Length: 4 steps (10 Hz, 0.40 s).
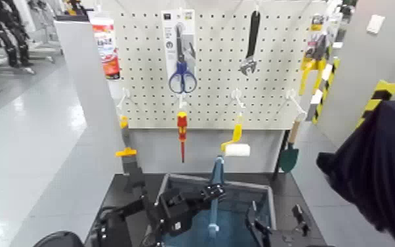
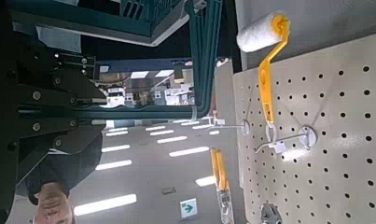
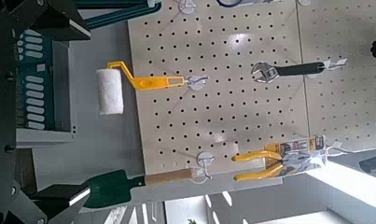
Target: Grasp the handle of the crate.
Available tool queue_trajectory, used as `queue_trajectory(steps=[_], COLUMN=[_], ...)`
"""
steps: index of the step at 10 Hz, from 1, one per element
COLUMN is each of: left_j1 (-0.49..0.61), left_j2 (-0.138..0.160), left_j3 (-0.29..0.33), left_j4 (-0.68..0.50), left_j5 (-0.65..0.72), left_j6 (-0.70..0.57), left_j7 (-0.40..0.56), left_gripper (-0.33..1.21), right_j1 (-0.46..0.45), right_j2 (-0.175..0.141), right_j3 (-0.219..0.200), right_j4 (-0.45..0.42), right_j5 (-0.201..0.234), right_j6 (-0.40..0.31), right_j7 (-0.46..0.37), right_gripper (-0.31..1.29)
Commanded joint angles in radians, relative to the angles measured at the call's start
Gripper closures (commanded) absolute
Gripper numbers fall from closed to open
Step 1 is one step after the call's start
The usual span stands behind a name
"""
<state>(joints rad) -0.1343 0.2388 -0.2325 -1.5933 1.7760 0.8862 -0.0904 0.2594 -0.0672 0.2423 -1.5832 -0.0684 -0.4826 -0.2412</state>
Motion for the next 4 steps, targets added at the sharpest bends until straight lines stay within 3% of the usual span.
queue_trajectory(steps=[1, 4], left_j1=[0.002, 0.002], left_j2=[-0.003, -0.003], left_j3=[-0.001, -0.002], left_j4=[-0.004, -0.005], left_j5=[0.01, 0.01], left_j6=[0.0, 0.0], left_j7=[0.0, -0.003], left_gripper=[1.19, 1.19], right_j1=[0.0, 0.0], right_j2=[0.0, 0.001], right_j3=[0.0, -0.004], right_j4=[-0.003, -0.009], right_j5=[0.001, 0.022], right_j6=[0.006, 0.015], right_j7=[0.0, 0.006], right_gripper=[0.14, 0.14])
